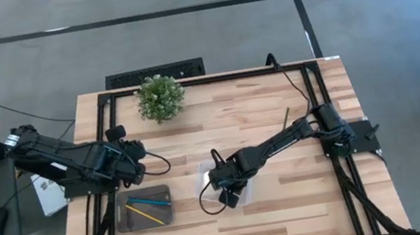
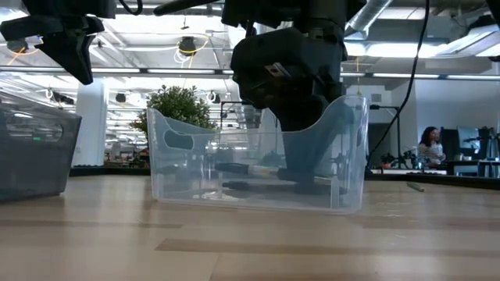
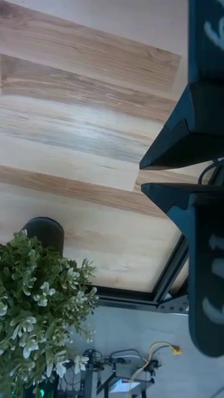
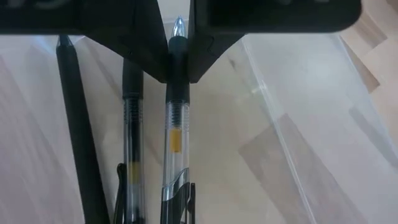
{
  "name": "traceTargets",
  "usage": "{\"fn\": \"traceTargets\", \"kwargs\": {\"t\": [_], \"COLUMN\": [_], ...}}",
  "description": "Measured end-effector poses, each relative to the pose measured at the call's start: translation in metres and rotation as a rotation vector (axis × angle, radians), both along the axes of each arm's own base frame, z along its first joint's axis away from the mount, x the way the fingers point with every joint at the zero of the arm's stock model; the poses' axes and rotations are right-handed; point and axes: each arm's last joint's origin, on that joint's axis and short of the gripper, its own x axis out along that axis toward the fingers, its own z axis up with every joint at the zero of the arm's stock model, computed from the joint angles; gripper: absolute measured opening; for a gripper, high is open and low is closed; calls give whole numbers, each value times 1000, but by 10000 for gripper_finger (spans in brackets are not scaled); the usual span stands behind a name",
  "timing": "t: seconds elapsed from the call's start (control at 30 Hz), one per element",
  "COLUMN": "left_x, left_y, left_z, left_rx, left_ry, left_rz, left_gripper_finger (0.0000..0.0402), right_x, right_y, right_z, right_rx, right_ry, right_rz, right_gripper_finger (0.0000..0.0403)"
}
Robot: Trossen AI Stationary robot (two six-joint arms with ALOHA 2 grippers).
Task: Sort pens & pencils
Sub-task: Put the black pen into the transparent bin, then put the green pencil into the black bin
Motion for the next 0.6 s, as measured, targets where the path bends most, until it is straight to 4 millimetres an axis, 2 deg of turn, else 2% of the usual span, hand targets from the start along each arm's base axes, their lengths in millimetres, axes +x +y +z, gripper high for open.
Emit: {"fn": "traceTargets", "kwargs": {"t": [0.27,0.4,0.5,0.6], "left_x": [0,0,0,0], "left_y": [0,0,0,0], "left_z": [0,0,0,0], "left_rx": [1,1,1,2], "left_ry": [0,0,0,0], "left_rz": [0,0,0,0], "left_gripper_finger": [36,36,36,36], "right_x": [1,7,11,13], "right_y": [0,2,3,3], "right_z": [1,8,18,41], "right_rx": [1,10,6,-37], "right_ry": [1,-36,-49,-82], "right_rz": [-2,15,7,-5], "right_gripper_finger": [105,134,154,168]}}
